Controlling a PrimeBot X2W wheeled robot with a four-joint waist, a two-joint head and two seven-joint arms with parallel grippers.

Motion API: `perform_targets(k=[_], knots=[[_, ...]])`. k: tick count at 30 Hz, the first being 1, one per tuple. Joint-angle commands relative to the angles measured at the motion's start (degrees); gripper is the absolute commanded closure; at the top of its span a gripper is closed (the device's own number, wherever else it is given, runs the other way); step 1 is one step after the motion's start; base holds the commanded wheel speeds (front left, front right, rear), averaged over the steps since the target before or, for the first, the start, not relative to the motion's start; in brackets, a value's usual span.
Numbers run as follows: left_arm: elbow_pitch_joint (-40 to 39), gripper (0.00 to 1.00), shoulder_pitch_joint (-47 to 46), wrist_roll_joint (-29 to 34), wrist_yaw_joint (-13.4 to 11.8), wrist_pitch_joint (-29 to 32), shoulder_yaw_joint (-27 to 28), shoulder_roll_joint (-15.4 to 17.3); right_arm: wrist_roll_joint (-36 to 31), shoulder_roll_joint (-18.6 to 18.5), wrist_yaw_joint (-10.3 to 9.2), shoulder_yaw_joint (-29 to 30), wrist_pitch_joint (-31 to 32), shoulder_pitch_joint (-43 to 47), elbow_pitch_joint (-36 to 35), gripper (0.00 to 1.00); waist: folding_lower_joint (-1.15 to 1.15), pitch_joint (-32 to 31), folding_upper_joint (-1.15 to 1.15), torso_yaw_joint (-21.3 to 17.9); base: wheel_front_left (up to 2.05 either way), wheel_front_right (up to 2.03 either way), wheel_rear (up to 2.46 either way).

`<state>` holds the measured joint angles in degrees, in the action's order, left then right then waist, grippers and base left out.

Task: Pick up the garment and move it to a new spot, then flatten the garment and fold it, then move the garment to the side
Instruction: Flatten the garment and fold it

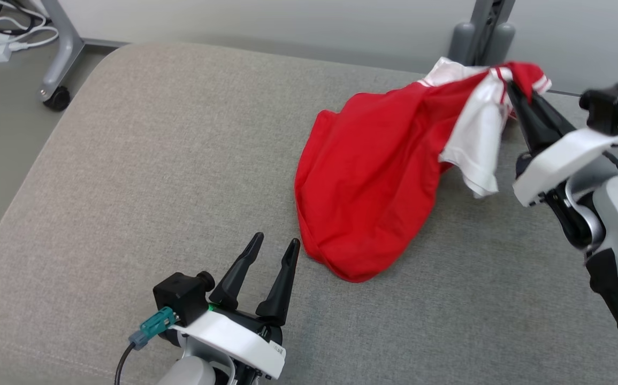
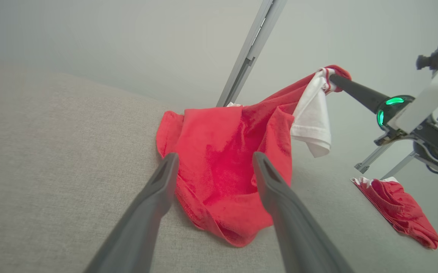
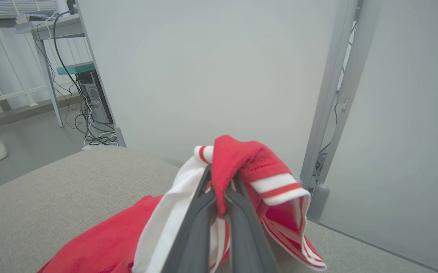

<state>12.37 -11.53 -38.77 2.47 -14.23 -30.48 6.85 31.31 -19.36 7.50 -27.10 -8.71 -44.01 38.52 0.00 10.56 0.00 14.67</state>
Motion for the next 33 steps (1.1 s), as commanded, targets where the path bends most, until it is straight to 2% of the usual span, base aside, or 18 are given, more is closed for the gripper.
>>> perform_targets(k=[1, 9, 15, 22, 29, 33], knots=[[-0.2, 0.0, 0.5, -0.14, 0.05, -0.24, -0.08, 0.14, -0.79, -0.29, 0.0, 0.01, 1.22, -1.16, -3.68, 1.0, 0.0, -1.04, 0.0, -1.04, 0.0, 0.0, 0.0], [0.12, 0.0, 0.61, -0.77, 0.43, -0.19, -0.92, -0.53, -2.9, 0.37, -0.01, -0.31, 8.57, -4.08, -16.34, 1.0, 0.0, -3.28, 0.0, -1.67, 0.0, 0.0, 0.0], [-0.75, 0.0, 0.39, -1.63, 1.34, -0.12, -2.55, -1.61, -5.02, 1.92, -0.01, 0.51, 12.81, -5.89, -21.41, 1.0, 0.0, -5.12, 0.0, -0.95, 0.0, 0.0, 0.0], [-0.33, 0.0, -0.36, -2.37, 2.48, 1.9, -7.09, -2.77, -7.27, 5.04, -0.01, 1.06, 16.03, -6.62, -23.8, 1.0, 0.0, -6.42, 0.0, -0.5, 0.0, 0.0, 0.0], [2.93, 0.0, -2.19, -3.83, 3.55, 4.0, -13.12, -3.56, -9.03, 7.56, -0.01, 0.23, 17.38, -7.31, -23.35, 1.0, 0.0, -7.39, 0.0, -0.64, 0.0, 0.0, 0.0], [6.12, 0.0, -3.89, -4.42, 2.36, 3.7, -15.03, -3.69, -9.32, 8.94, -0.01, -0.77, 17.8, -7.93, -22.77, 1.0, 0.0, -7.78, 0.0, -1.06, 0.0, 0.0, 0.0]])
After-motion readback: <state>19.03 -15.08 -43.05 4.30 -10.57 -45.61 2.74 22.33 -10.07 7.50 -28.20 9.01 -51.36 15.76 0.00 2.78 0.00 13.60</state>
